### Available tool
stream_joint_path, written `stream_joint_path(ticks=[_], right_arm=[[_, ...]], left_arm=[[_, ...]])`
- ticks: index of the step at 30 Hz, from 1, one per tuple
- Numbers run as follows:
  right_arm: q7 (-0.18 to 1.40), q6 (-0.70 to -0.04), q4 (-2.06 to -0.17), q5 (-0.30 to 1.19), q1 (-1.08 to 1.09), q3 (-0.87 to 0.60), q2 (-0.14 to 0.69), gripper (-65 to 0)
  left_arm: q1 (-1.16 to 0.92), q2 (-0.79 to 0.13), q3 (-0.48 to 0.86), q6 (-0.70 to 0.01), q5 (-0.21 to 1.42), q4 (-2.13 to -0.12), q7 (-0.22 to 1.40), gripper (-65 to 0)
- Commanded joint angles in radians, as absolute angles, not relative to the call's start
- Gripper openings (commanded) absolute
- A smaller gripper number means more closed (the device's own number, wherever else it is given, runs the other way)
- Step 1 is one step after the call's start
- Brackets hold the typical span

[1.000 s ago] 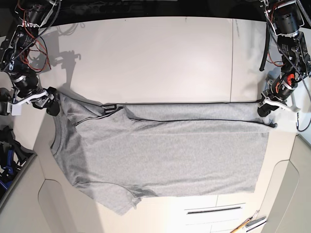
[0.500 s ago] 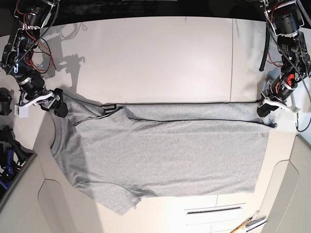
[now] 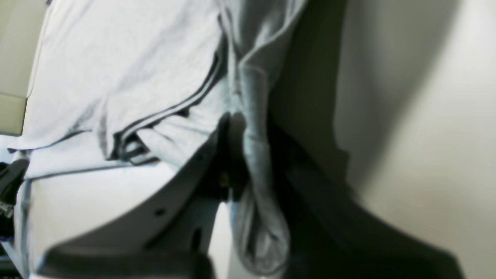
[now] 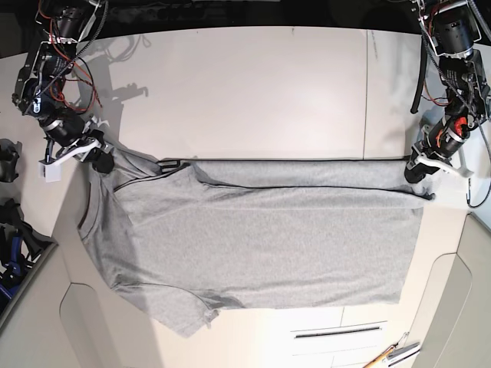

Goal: Fold the T-shirt properly
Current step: 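Fold the lifted side strip over the shirt body and release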

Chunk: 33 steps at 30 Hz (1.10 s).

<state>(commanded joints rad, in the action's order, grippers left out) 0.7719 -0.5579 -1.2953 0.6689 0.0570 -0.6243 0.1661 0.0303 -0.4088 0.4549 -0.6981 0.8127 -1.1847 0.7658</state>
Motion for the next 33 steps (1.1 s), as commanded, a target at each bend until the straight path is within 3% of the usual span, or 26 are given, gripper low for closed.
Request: stream_joint_path(ticks=[5, 13, 23, 30, 31, 32, 33], right_arm=[[0.914, -0.577, -1.333, 0.822, 0.035, -0.698, 0.204, -65.0], [0.944, -0.592, -1.358, 0.927, -0.132, -0.710, 0.252, -65.0], [0.944, -0.591, -1.565, 0.934, -0.332, -0.715, 0.252, -65.0], [0.943, -0.591, -1.587, 0.888, -0.350, -0.727, 0.252, -65.0], [0.942, -0.591, -1.586, 0.883, -0.350, -0.727, 0.252, -65.0], [0.937, -0.591, -1.586, 0.878, -0.350, -0.727, 0.252, -64.8], [0.930, -0.591, -1.586, 0.875, -0.350, -0.727, 0.252, -55.0]], left_arm=[[-0.031, -0.418, 0.456, -0.698, 0.858, -1.331, 0.855, -65.0], [-0.274, -0.418, 0.539, -0.698, 0.857, -1.561, 0.858, -65.0], [-0.492, -0.418, 0.547, -0.698, 0.900, -1.710, 0.858, -65.0], [-0.538, -0.412, 0.546, -0.698, 0.905, -1.710, 0.863, -65.0], [-0.538, -0.413, 0.546, -0.698, 0.905, -1.710, 0.865, -64.4], [-0.538, -0.413, 0.546, -0.698, 0.905, -1.710, 0.865, -56.6], [-0.538, -0.413, 0.546, -0.698, 0.905, -1.710, 0.865, -48.4]])
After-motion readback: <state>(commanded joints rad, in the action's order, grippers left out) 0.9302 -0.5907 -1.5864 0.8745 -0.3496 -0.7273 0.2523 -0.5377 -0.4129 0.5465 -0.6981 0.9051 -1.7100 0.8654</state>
